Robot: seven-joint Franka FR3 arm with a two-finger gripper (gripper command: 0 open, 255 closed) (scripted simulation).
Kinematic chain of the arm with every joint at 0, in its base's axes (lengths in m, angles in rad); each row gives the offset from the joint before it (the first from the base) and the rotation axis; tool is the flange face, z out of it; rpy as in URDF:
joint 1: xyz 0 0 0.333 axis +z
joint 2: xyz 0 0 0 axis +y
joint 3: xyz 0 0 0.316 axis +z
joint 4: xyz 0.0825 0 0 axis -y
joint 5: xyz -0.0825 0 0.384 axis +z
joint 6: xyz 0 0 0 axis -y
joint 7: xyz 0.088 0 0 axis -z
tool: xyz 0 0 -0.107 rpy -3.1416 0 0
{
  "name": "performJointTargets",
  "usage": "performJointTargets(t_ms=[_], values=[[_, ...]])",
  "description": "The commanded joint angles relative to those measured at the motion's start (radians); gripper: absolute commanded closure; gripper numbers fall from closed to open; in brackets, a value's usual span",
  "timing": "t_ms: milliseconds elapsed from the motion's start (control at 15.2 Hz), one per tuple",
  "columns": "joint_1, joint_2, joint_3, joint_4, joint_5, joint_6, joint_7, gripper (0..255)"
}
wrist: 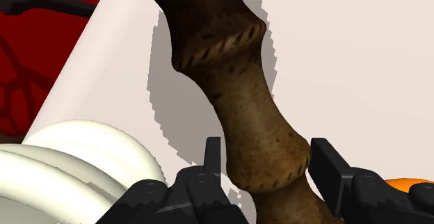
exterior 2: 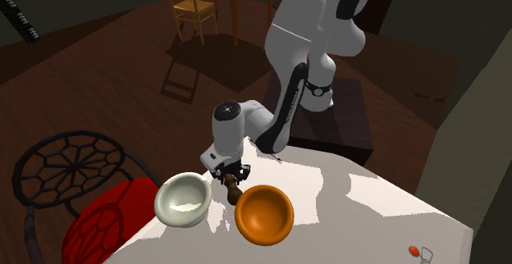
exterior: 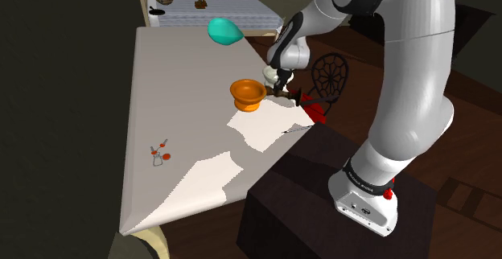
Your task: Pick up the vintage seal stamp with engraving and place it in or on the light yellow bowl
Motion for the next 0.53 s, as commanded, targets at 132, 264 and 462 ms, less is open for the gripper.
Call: performJointTargets(t_ms=[132, 264, 462], values=[[0.017, -0.048, -0.023, -0.01, -0.022, -0.037, 0.015, 255], [0.026, -0.072, -0.034, -0.015, -0.034, -0.057, 0.024, 255], [0.038, -0.107, -0.05, -0.02, -0.053, -0.086, 0.037, 255]])
